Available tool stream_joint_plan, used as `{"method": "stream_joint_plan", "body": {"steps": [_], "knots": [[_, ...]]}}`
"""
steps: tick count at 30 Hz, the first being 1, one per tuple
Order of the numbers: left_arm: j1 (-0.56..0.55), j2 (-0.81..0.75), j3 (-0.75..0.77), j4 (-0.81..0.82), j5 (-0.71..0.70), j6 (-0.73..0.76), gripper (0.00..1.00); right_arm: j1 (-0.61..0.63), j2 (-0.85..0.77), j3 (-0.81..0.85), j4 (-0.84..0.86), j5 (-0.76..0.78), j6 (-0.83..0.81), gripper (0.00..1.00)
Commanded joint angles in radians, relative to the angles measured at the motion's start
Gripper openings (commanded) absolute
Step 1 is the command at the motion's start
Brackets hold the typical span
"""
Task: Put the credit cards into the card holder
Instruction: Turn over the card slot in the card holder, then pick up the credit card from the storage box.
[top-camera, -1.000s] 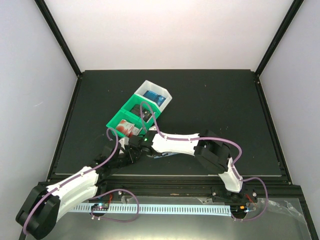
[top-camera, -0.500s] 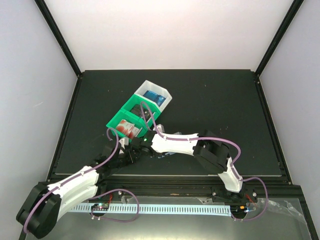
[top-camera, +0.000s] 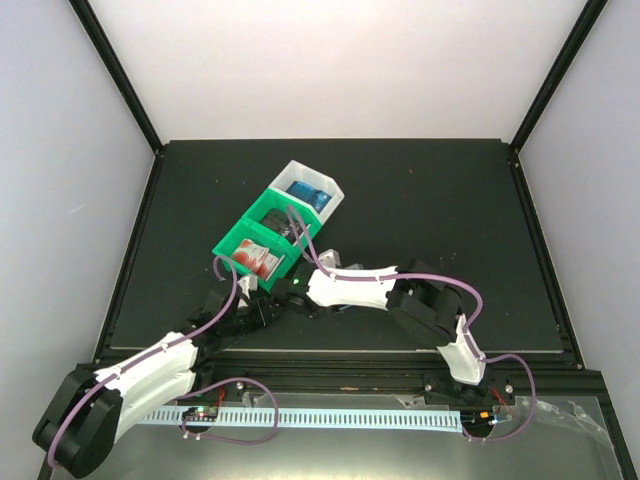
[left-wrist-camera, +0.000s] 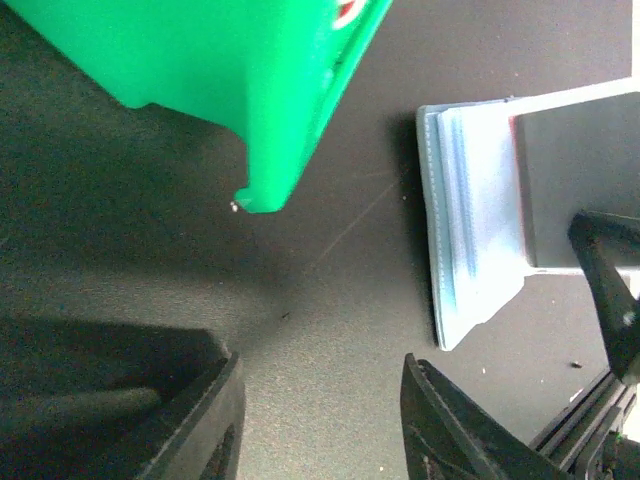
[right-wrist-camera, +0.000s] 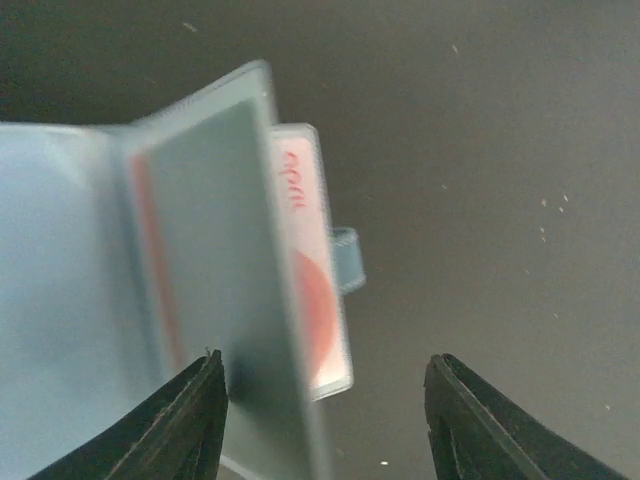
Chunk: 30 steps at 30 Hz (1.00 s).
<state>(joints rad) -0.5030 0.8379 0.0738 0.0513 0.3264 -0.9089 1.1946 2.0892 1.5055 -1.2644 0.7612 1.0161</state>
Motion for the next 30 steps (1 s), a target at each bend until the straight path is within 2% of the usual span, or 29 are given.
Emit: {"method": "stream_joint_plan", "body": {"steps": [1,9,16,18,21,25,30], "knots": [[0.010,-0.047,0.026,-0.018,0.034,0.034,0.48,-0.049,-0.094,-0.098,0.053,0.038,0.026,0.57],[0.013,-0.124,0.125,-0.148,-0.005,0.113,0.64,-0.130,-0.260,-0.275,0.331,-0.092,-0.122,0.63],[0.012,-0.050,0.374,-0.283,-0.037,0.321,0.78,-0.286,-0.441,-0.435,0.648,-0.377,-0.288,0.63],[0.014,0.031,0.482,-0.335,-0.049,0.386,0.81,-0.339,-0.484,-0.466,0.729,-0.466,-0.321,0.63],[0.014,0.179,0.655,-0.428,-0.037,0.472,0.80,-0.405,-0.515,-0.488,0.813,-0.581,-0.355,0.63],[0.013,0.403,0.874,-0.519,-0.028,0.585,0.75,-0.452,-0.517,-0.498,0.859,-0.641,-0.385,0.63],[0.014,0.666,1.095,-0.634,-0.097,0.694,0.76,-0.513,-0.513,-0.553,0.925,-0.744,-0.387,0.63]]}}
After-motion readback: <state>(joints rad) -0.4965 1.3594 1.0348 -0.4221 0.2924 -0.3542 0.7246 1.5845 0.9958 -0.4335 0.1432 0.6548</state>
